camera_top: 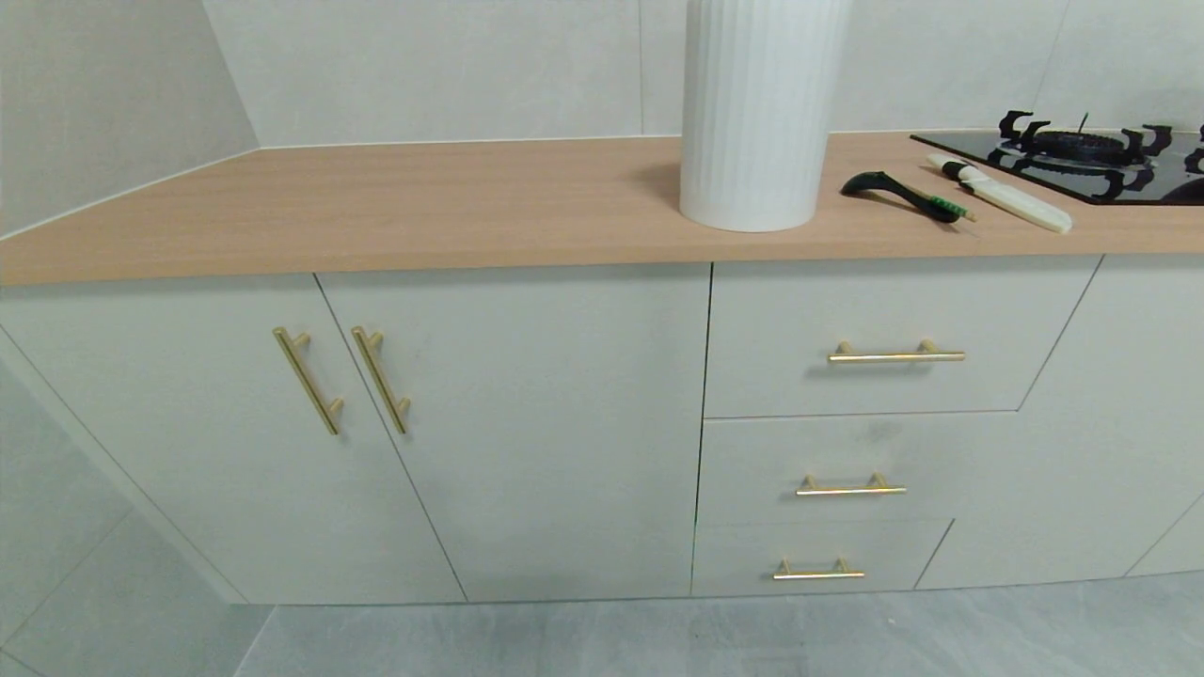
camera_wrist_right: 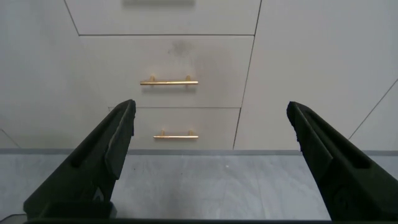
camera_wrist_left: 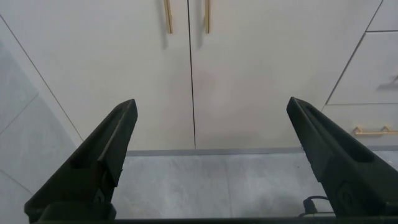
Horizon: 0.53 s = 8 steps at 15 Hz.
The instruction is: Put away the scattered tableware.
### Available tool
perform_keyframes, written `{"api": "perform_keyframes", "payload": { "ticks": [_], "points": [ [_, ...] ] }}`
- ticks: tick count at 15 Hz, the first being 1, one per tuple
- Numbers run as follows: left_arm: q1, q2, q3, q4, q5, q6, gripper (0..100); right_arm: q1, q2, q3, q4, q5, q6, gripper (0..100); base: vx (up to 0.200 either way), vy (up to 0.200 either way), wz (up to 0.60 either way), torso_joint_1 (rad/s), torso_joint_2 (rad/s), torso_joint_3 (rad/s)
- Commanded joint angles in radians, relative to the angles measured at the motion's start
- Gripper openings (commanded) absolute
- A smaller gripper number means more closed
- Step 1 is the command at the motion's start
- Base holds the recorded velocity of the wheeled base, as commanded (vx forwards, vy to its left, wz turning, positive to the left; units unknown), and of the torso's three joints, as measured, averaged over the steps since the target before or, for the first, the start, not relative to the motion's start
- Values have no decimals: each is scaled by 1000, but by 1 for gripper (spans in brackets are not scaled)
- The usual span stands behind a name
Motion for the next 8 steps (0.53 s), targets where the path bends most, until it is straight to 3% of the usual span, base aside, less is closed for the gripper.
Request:
{"api": "perform_keyframes", "payload": {
  "ticks": [1, 5, 8],
  "points": [
    [0, 0, 0, -2, 0, 0, 100, 20, 64, -116, -12, 33, 14, 100, 0, 0, 0, 0, 0, 0],
    [0, 0, 0, 0, 0, 0, 100, 118, 283, -155, -12, 56, 14, 100, 0, 0, 0, 0, 0, 0],
    [0, 0, 0, 0, 0, 0, 100, 156, 606, -250, -17, 62, 13, 100, 0, 0, 0, 0, 0, 0]
  ]
}}
